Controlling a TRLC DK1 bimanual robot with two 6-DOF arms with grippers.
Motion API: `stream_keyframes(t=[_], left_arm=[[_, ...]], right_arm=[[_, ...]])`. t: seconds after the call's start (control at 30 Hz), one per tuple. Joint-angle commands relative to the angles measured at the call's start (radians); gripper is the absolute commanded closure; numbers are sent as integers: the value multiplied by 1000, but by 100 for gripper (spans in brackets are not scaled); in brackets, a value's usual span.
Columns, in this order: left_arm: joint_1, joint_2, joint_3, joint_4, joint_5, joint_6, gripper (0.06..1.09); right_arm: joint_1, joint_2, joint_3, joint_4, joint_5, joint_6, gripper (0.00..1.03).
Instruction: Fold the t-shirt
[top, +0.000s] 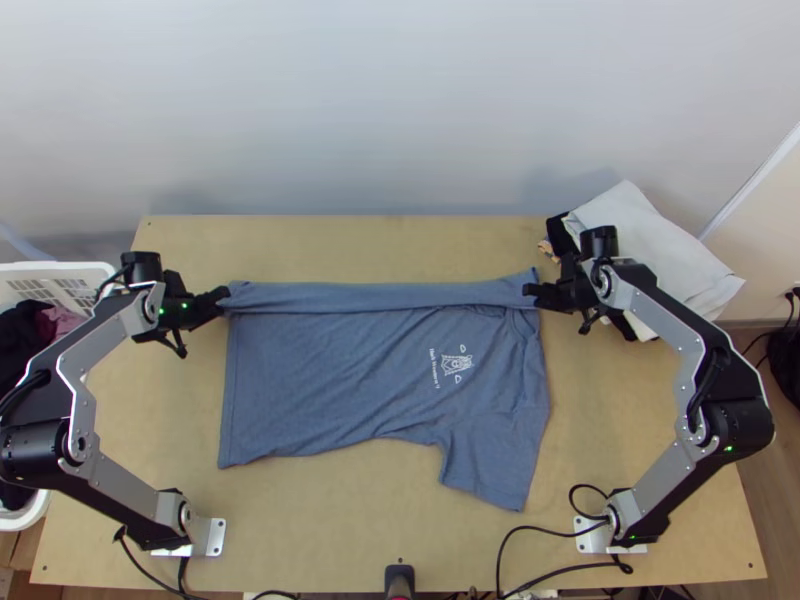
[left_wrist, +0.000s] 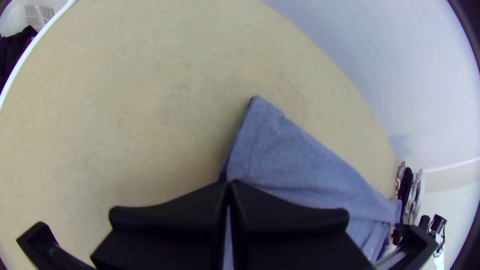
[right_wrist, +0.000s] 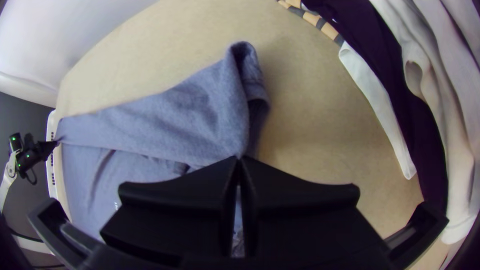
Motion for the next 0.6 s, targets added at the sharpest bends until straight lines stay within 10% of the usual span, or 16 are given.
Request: stream_keyframes(t=[0.0,0.2,0.33,0.57], left_arm=[[-6,-34,-46,7,10,-12,105],[-12,-68,-90,11,9,-25,102],[-20,-98,-110,-1,9,-21,20],[4,-221,-131,-15,9,-13,12]], right_arm=[[-11,1,-44,32,22,-3,100],[-13,6,-65,64,41,0,100],[-13,-6,-70,70,90,0,81],[-13,-151,-136,82,122,-5,65]])
